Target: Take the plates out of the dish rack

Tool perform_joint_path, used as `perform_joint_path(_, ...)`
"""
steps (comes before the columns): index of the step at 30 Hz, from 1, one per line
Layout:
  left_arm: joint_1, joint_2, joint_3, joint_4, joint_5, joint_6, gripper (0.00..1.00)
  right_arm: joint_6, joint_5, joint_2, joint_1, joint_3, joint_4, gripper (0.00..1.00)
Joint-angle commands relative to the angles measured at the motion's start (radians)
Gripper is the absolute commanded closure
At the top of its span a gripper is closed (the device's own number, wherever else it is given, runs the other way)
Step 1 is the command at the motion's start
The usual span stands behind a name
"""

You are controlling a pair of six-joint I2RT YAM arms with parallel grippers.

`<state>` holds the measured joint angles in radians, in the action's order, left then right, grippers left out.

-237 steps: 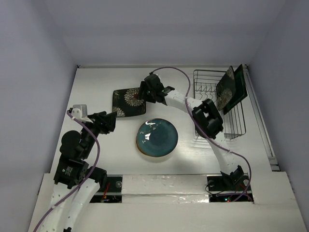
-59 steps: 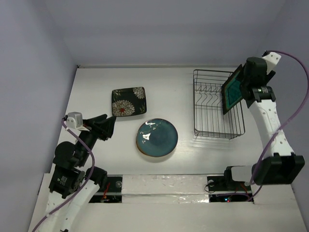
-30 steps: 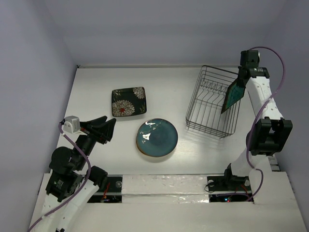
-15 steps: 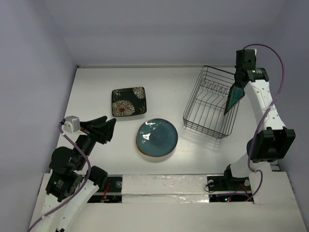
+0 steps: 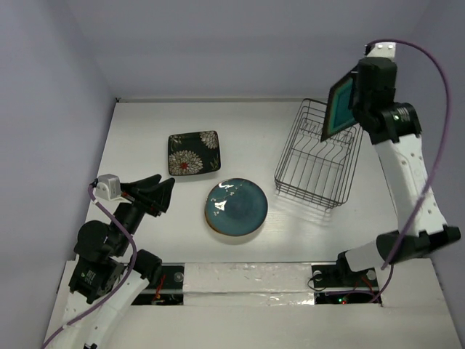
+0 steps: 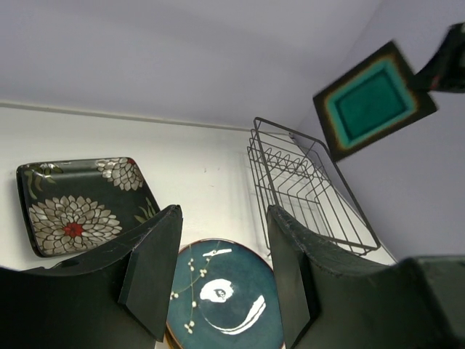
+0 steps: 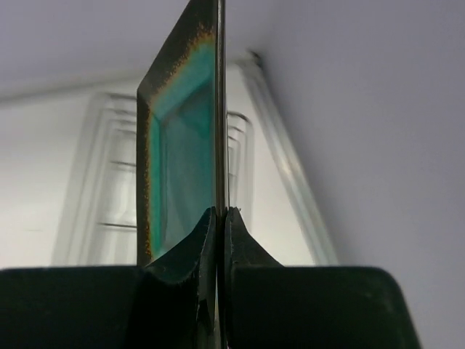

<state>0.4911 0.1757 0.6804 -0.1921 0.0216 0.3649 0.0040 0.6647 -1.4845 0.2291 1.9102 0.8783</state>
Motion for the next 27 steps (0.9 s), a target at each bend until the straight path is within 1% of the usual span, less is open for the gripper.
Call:
perform_joint_path(1, 0.006, 0.018, 0.004, 0.034, 0.009, 0.003, 0.53, 0.164, -0.159, 0.187, 0.052, 0.064, -0.226, 1.00)
perform_joint_path(2, 0.006, 0.022, 0.007, 0.036, 0.012, 0.003, 0.53, 0.203, -0.219, 0.210, 0.052, 0.032, -0.261, 1.00)
perform_joint_path(3, 0.006, 0.025, 0.005, 0.033, 0.015, 0.003, 0.53, 0.238, -0.282, 0.254, 0.062, -0.052, -0.350, 1.00)
perform_joint_path(4, -0.003, 0.025, 0.007, 0.033, 0.018, 0.003, 0.53, 0.310, -0.397, 0.271, 0.081, -0.095, -0.398, 1.00)
perform_joint_path(5, -0.003, 0.024, 0.007, 0.034, 0.027, 0.003, 0.53, 0.347, -0.442, 0.285, 0.094, -0.138, -0.447, 1.00)
perform_joint_path(6, -0.003, 0.022, 0.005, 0.033, 0.032, 0.003, 0.53, 0.378, -0.476, 0.299, 0.114, -0.220, -0.546, 1.00)
perform_joint_path(8, -0.003, 0.018, 0.005, 0.033, 0.055, 0.005, 0.53, 0.459, -0.534, 0.291, 0.180, -0.287, -0.639, 1.00)
perform_joint_path(9, -0.003, 0.016, 0.005, 0.030, 0.061, 0.005, 0.53, 0.505, -0.550, 0.265, 0.203, -0.339, -0.727, 1.00)
perform_joint_path(11, -0.003, 0.018, 0.005, 0.026, 0.083, 0.006, 0.53, 0.550, -0.585, 0.227, 0.268, -0.384, -0.823, 1.00)
perform_joint_path(12, -0.003, 0.019, 0.007, 0.025, 0.087, 0.006, 0.53, 0.571, -0.597, 0.202, 0.286, -0.401, -0.916, 1.00)
perform_joint_path(13, -0.003, 0.019, 0.007, 0.023, 0.092, 0.008, 0.53, 0.617, -0.614, 0.144, 0.305, -0.419, -0.949, 1.00)
perform_joint_path(15, -0.003, 0.028, 0.007, 0.020, 0.101, 0.009, 0.53, 0.668, -0.611, 0.083, 0.355, -0.430, -1.019, 1.00)
perform_joint_path(16, -0.003, 0.031, 0.008, 0.019, 0.104, 0.009, 0.53, 0.724, -0.616, 0.049, 0.371, -0.436, -1.100, 1.00)
perform_joint_path(18, -0.003, 0.033, 0.010, 0.017, 0.116, 0.009, 0.53, 0.775, -0.629, -0.064, 0.413, -0.428, -1.214, 1.00)
perform_joint_path(19, -0.012, 0.033, 0.010, 0.017, 0.121, 0.011, 0.53, 0.833, -0.629, -0.106, 0.426, -0.416, -1.239, 1.00)
perform_joint_path(20, -0.013, 0.031, 0.011, 0.014, 0.132, 0.012, 0.53, 0.858, -0.636, -0.149, 0.437, -0.380, -1.259, 1.00)
perform_joint_path(21, -0.013, 0.031, 0.010, 0.011, 0.136, 0.012, 0.53, 0.876, -0.643, -0.236, 0.447, -0.357, -1.288, 1.00)
perform_joint_path(23, -0.013, 0.028, 0.010, 0.008, 0.147, 0.016, 0.53, 0.924, -0.625, -0.311, 0.480, -0.312, -1.297, 1.00)
perform_joint_path(24, -0.013, 0.031, 0.008, 0.005, 0.149, 0.017, 0.53, 0.932, -0.617, -0.380, 0.489, -0.266, -1.296, 1.00)
perform_joint_path(27, -0.013, 0.038, 0.007, 0.005, 0.147, 0.019, 0.53, 0.991, -0.599, -0.485, 0.498, -0.231, -1.311, 1.00)
